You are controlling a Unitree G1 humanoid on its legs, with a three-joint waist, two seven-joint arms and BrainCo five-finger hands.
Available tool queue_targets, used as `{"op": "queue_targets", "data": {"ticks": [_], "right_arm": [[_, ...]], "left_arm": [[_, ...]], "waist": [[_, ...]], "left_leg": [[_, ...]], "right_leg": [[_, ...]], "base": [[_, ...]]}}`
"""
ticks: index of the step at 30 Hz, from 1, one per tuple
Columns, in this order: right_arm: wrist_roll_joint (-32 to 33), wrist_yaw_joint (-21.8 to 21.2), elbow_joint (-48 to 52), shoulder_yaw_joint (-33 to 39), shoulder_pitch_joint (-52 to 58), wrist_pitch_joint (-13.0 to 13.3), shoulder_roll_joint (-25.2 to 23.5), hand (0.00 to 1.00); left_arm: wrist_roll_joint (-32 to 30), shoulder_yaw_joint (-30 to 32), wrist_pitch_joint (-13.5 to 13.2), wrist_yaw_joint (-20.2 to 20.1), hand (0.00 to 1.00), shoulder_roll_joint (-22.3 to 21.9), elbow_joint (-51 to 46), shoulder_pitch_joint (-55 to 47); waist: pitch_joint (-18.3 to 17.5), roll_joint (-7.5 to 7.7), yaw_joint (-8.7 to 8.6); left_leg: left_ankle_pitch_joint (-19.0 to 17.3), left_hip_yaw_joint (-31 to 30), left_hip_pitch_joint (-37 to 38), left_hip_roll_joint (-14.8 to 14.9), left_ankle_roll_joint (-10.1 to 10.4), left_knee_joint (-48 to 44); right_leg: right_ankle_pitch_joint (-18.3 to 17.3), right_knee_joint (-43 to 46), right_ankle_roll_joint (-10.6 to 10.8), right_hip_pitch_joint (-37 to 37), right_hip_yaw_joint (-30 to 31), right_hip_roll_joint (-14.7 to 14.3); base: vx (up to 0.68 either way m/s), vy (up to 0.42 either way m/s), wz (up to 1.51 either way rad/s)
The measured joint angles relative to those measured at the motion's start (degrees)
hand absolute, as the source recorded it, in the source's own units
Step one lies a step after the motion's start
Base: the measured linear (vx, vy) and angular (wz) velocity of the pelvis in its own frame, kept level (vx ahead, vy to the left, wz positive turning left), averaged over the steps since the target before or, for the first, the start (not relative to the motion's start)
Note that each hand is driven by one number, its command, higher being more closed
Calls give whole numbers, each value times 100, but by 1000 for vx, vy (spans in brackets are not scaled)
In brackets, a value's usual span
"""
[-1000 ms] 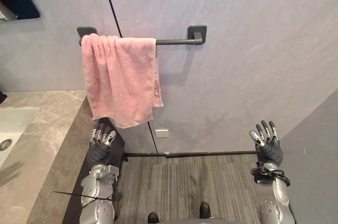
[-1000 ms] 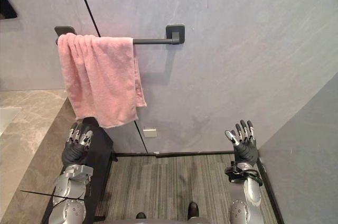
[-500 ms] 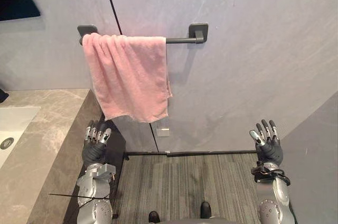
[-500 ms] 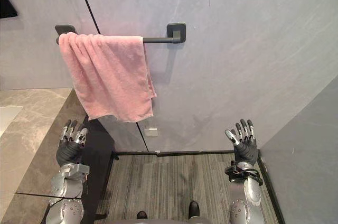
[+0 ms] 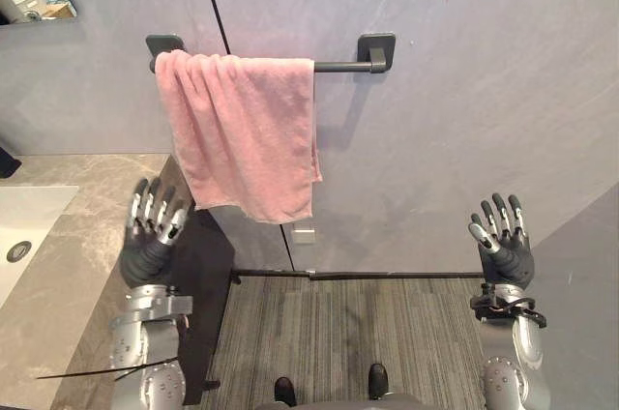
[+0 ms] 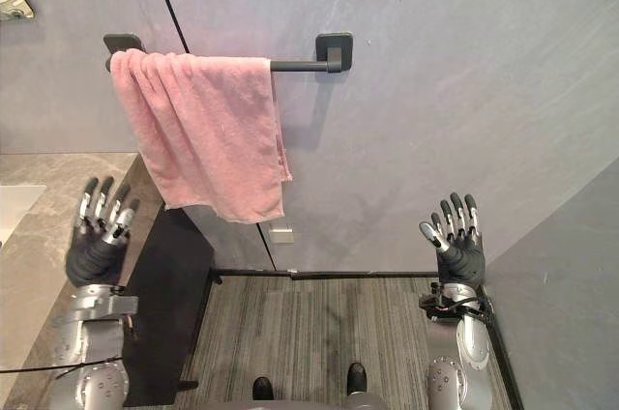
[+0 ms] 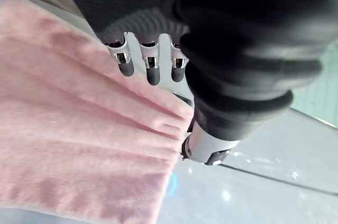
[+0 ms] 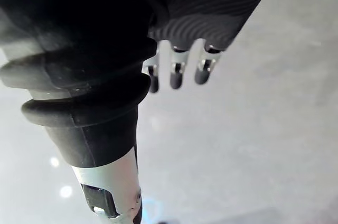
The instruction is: Organize washtable
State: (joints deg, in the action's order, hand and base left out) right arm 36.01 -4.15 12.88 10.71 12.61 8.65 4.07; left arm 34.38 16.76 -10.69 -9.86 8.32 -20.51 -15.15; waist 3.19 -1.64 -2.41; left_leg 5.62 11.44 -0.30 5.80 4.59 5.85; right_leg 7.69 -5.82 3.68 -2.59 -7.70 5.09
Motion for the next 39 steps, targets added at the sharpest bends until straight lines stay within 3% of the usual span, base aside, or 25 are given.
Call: {"op": "queue_targets", "data": {"ticks": [6,14,19,29,39], "right_arm": [[47,-7,-1,-464,-299,-46,341,0],[41,19,-24,-876,-697,-264,755,0],[34,61,-45,-962,-968,-295,918,0],[36,125,-286,-1115,-1449,-377,1255,0],[37,169,-555,-1288,-1917,-383,1330,0]], "left_arm": [[-1237,19,-91,543,0,370,-398,194],[-1831,-232,-56,1029,0,383,-406,560],[-2388,-260,143,1558,0,385,-394,767],[-2382,336,174,1782,0,474,-122,1038],[-2058,670,166,1934,0,791,581,1371]], "waist": [[15,-17,1],[57,34,8],[120,80,10],[179,114,29],[278,132,189]], "left_leg": [[-2,-8,9,-27,-2,0],[-2,17,17,-38,-3,0],[1,61,3,-46,2,1],[0,52,-158,-66,-6,1],[23,-26,-380,-72,-37,2]], "right_leg": [[-3,3,1,13,-10,-1],[-3,5,1,4,-4,-1],[-2,16,1,-39,22,-2],[-5,18,5,-189,9,-4],[23,20,13,-364,-30,-1]], "base": [[0,0,0],[0,0,0],[0,0,-3],[1,0,0],[20,1,3]]}}
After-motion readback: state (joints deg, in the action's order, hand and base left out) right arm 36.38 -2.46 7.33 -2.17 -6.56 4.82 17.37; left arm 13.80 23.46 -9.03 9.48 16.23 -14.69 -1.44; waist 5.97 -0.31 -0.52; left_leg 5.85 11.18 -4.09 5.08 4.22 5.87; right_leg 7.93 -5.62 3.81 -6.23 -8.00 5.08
